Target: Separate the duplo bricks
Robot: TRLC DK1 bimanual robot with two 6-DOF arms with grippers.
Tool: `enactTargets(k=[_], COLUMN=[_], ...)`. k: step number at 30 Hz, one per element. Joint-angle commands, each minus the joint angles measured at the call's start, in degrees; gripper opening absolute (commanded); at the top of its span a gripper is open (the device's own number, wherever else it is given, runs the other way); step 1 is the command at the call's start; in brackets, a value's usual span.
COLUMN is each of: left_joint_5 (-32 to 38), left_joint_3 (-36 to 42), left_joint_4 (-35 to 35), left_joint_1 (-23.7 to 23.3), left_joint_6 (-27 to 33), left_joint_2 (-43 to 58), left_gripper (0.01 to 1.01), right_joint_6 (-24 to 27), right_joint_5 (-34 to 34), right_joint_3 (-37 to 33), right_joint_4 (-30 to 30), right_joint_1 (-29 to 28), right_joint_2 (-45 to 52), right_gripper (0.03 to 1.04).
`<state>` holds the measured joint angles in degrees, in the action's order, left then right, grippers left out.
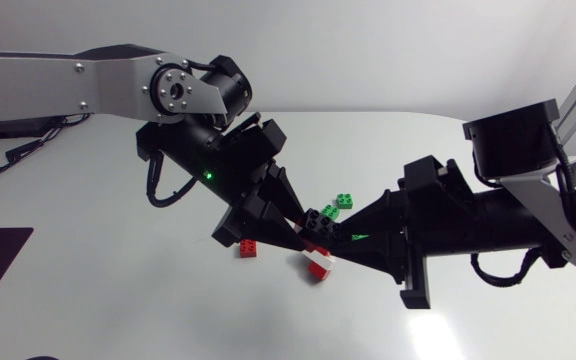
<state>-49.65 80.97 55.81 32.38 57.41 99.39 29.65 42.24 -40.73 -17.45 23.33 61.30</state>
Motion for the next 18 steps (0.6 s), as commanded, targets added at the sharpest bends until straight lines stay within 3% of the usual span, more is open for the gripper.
enactTargets(k=[1, 2, 4, 5, 14, 18], left_joint_5=[-1.24, -1.50, -1.86, -2.03, -3.09, -3.26], left_joint_3=[1.03, 1.03, 0.95, 0.95, 0.95, 0.86], left_joint_4=[1.14, 1.14, 1.23, 1.23, 2.46, 3.51], left_joint_1=[0.05, 0.05, 0.14, 0.05, -0.13, -0.13], left_joint_6=[1.57, 1.57, 1.74, 1.74, 2.62, 3.94], left_joint_2=[1.24, 1.24, 1.24, 1.24, 1.24, 1.06], left_gripper=[0.546, 0.534, 0.395, 0.379, 0.377, 0.374], right_joint_6=[-1.35, -1.44, -1.70, -1.79, -3.02, -4.42], right_joint_5=[0.74, 0.74, 0.74, 0.74, 1.36, 4.78], right_joint_3=[-1.63, -1.72, -1.72, -1.81, -2.07, -2.69], right_joint_4=[0.58, 0.67, 0.67, 0.67, 0.84, 0.84], right_joint_1=[0.57, 0.57, 0.66, 0.75, 0.93, -0.13], right_joint_2=[-0.65, -0.83, -1.00, -1.09, -1.36, -0.74], right_gripper=[0.32, 0.32, 0.32, 0.32, 0.32, 0.32])
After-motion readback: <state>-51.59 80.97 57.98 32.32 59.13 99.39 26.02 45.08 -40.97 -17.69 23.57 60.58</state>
